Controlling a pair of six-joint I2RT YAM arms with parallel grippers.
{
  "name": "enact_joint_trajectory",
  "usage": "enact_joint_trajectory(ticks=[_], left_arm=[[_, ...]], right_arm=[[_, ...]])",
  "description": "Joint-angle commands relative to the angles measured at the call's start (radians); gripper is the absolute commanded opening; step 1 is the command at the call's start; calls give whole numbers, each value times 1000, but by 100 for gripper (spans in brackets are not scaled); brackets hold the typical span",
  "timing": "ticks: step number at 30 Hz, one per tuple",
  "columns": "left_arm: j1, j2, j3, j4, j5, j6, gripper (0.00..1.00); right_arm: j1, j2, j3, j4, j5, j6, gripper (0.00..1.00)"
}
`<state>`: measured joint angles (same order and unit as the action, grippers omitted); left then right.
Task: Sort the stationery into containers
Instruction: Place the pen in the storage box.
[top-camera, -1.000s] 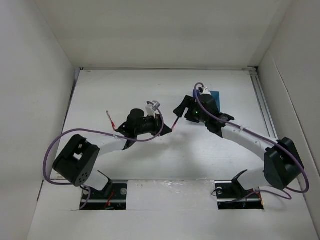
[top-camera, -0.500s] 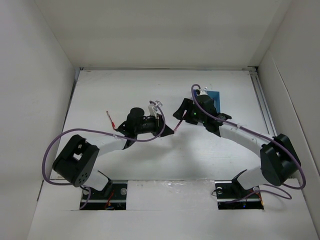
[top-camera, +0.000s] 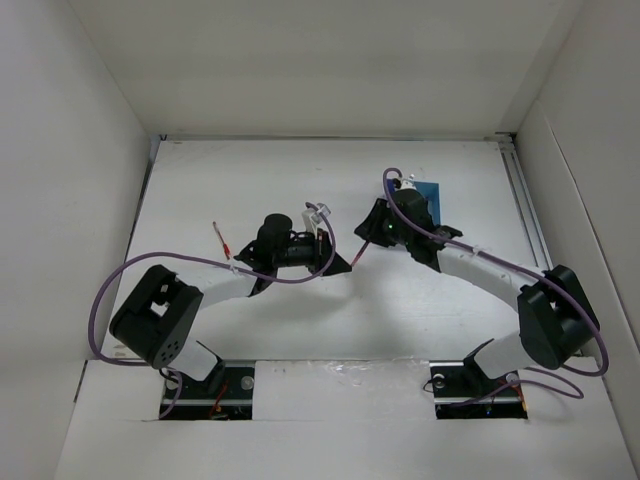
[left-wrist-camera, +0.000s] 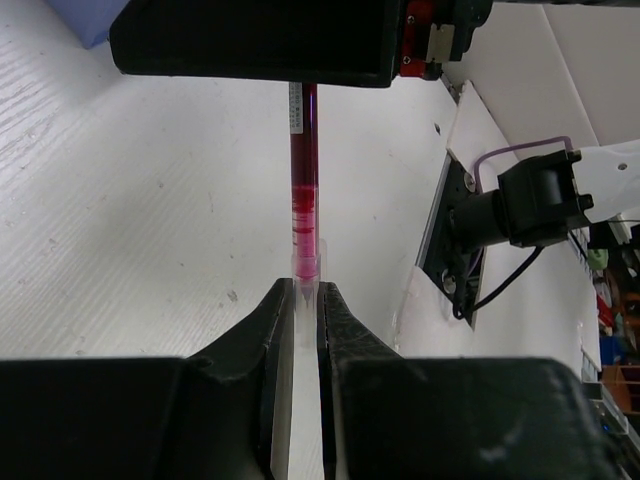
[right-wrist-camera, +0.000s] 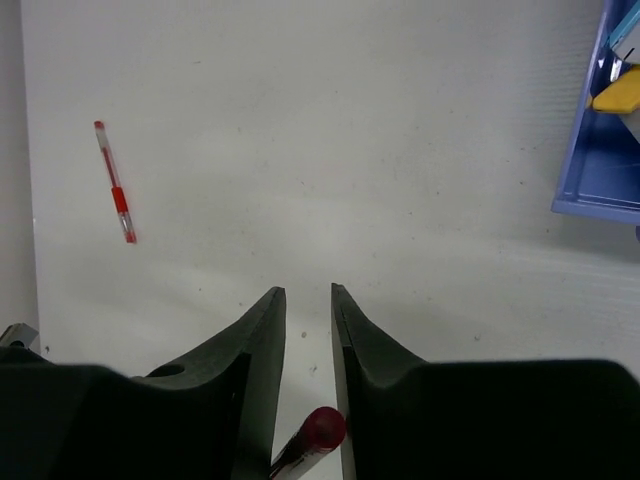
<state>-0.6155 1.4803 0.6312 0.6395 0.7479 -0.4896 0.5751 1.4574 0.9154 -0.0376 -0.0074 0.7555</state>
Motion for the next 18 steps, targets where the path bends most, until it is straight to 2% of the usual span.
enact_joint_trajectory(ticks=[1,7,8,9,13,18], left_arm=[[-4,-5,30,43,44,31,0],[-4,-5,21,43,54,31,0],[-4,-5,21,43,64,42,5],[-4,-14,12,58,64,42,17],[-4,-35,-10,129,85,29,37],[-4,-45,-10,141,62,39,50]], right_arm=[[-11,-5,19,58,6,-8,30],[-20,-5,19,58,6,-8,1],[-20,-5,10,58,6,-8,0],[-20,-17,10,58,6,-8,0],[-20,-26,0,58,32,-8,0],[-29,-35,-9,67,46,-8,0]])
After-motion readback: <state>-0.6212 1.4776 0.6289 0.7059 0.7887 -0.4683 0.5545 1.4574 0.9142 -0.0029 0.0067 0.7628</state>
